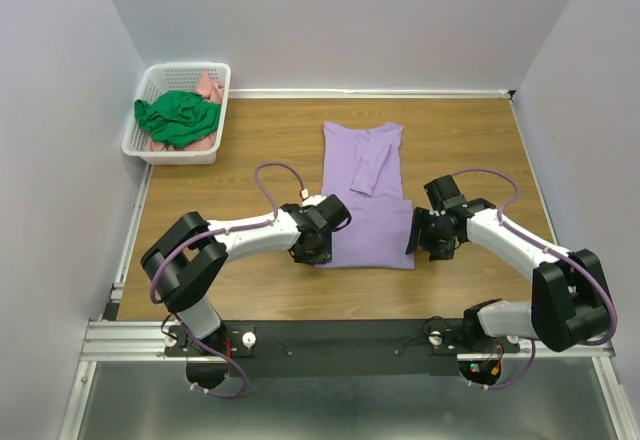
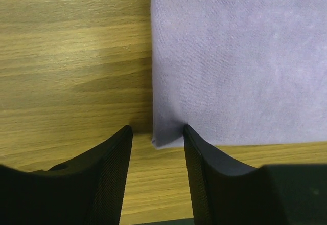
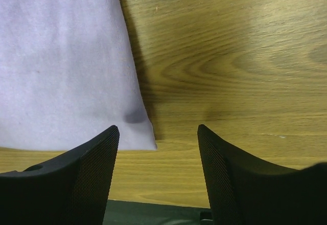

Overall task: Fold and stack the t-shirts
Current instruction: Fold the tshirt

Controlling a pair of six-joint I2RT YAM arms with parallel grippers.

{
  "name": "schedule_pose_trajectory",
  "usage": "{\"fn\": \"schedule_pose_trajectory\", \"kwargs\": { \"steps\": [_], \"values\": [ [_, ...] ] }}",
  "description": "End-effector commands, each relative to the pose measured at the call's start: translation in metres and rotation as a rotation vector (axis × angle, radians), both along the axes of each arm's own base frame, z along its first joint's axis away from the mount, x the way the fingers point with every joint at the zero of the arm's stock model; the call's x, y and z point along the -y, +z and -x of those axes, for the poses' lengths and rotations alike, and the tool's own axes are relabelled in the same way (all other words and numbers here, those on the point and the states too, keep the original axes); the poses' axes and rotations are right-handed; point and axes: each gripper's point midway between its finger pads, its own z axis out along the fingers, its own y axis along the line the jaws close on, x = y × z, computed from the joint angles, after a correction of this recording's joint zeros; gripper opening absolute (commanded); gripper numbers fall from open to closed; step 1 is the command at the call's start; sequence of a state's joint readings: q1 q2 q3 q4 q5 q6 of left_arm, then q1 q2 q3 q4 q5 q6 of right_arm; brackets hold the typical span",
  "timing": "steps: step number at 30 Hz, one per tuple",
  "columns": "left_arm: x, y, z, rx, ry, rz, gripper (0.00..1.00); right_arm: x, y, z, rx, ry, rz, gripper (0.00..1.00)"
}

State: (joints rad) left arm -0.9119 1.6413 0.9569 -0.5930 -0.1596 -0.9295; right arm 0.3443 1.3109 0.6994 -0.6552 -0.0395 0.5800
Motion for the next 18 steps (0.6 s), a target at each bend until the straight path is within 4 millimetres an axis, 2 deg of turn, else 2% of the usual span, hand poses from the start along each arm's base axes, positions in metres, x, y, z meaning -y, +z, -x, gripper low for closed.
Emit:
{"fn": "schedule_pose_trajectory", "kwargs": {
  "steps": [1,8,14,15,18],
  "values": [
    [-0.017,-0.020,0.018,-0.074,-0.034,-0.116,0.52,0.005,-0.009,0.011,-0.044,-0.019,0.042,0.70],
    [-0.016,-0.026,0.016,-0.086,-0.065,-0.138,0.34,-0.002,-0.013,0.016,-0.069,-0.015,0.034,0.68],
    [-0.013,-0.029,0.016,-0.091,-0.084,-0.131,0.09,-0.014,-0.014,0.019,-0.082,-0.003,0.037,0.67],
    [-0.012,-0.028,0.016,-0.090,-0.084,-0.130,0.00,-0.015,-0.015,0.020,-0.084,-0.003,0.038,0.67],
    [-0.012,-0.029,0.016,-0.093,-0.089,-0.130,0.00,-0.016,-0.018,0.026,-0.097,-0.002,0.045,0.67]
  ]
}}
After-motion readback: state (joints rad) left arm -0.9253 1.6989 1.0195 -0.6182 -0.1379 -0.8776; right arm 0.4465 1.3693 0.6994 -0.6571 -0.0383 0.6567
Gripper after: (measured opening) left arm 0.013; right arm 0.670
